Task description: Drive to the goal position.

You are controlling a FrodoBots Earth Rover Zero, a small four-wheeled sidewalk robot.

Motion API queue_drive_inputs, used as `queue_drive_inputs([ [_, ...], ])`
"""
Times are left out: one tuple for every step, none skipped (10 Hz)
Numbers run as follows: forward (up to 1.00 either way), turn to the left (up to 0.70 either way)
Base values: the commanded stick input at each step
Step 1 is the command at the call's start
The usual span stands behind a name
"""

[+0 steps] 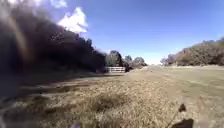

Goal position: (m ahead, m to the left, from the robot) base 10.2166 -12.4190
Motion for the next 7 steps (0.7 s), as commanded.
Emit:
queue_drive_inputs([
  [0.70, -0.18],
  [0.70, -0.03],
  [0.70, 0.00],
  [0.70, 0.00],
  [0.70, 0.00],
  [0.70, 0.00],
  [0.70, 0.00],
])
